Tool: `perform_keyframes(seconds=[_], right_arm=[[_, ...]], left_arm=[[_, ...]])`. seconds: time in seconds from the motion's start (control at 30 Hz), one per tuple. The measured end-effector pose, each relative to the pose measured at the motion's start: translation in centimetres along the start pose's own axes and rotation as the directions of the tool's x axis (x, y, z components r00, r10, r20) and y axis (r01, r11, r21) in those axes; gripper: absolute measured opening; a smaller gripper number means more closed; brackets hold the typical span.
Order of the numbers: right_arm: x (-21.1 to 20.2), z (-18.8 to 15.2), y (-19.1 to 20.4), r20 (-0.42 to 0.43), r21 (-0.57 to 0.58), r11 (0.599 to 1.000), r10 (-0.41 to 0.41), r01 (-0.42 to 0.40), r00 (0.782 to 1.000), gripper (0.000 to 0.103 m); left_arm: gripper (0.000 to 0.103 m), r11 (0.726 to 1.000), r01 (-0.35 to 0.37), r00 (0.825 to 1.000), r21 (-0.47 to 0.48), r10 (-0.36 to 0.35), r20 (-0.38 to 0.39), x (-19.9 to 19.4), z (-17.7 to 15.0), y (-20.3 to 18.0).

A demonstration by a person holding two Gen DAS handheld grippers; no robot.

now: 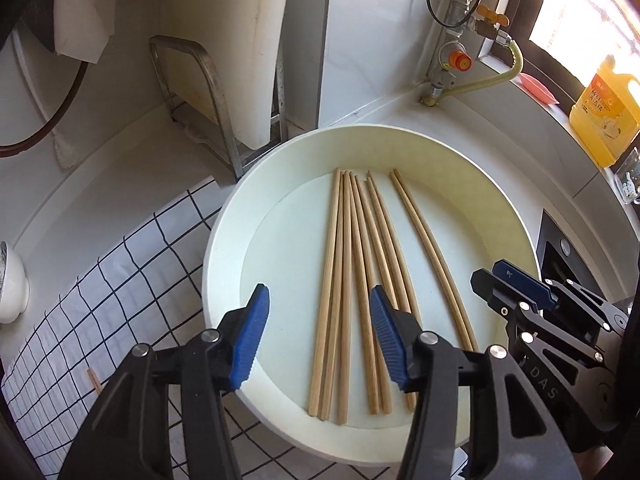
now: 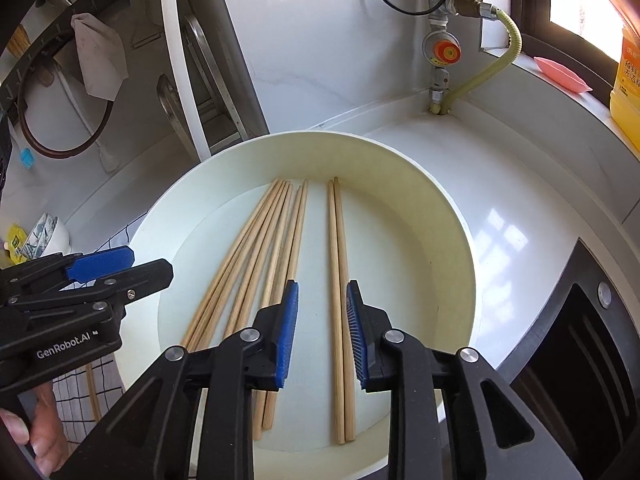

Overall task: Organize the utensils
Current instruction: 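Open both tools to release the chopsticks into the basin, then move both open tools back over the last chopsticks on the cloth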

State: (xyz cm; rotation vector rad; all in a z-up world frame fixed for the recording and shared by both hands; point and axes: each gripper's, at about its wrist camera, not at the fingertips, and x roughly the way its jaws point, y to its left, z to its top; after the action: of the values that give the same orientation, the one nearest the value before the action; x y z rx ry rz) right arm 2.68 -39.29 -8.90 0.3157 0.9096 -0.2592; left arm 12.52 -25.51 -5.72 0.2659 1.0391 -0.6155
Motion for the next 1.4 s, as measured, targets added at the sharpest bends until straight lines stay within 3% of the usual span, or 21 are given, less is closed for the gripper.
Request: perform_keyframes(seconds=[0.33,0.7,1.03,1.4], right_arm=[[-1.9,-1.2,3.3,-0.002,-0.064,0.996,0.058,-0.058,0.998,0.036],[-3.6,-3.0,10.3,-0.017,-0.209,0.968,0.137,-0.138,0.990,0.045],[-3.1,-6.1,17.8,-0.104,-0.343,0.905,0.228,-0.250,0.968,0.050],[0.8,-10.9,23.9,-0.230,-0.433,0.853,0.210,-0.293,0.950,0.050]], left_arm=[[0.055,0.996,-0.058,0.998,-0.063,0.060,0.026,-3.6,-3.0,3.5],[0.058,0.973,-0.135,0.989,-0.188,0.145,0.042,-7.4,-8.2,8.8],[0.060,0.912,-0.191,0.978,-0.362,0.207,0.003,-9.1,-15.0,14.9],[0.060,0.844,-0.243,0.970,-0.478,0.227,-0.091,-7.8,-22.0,19.6]])
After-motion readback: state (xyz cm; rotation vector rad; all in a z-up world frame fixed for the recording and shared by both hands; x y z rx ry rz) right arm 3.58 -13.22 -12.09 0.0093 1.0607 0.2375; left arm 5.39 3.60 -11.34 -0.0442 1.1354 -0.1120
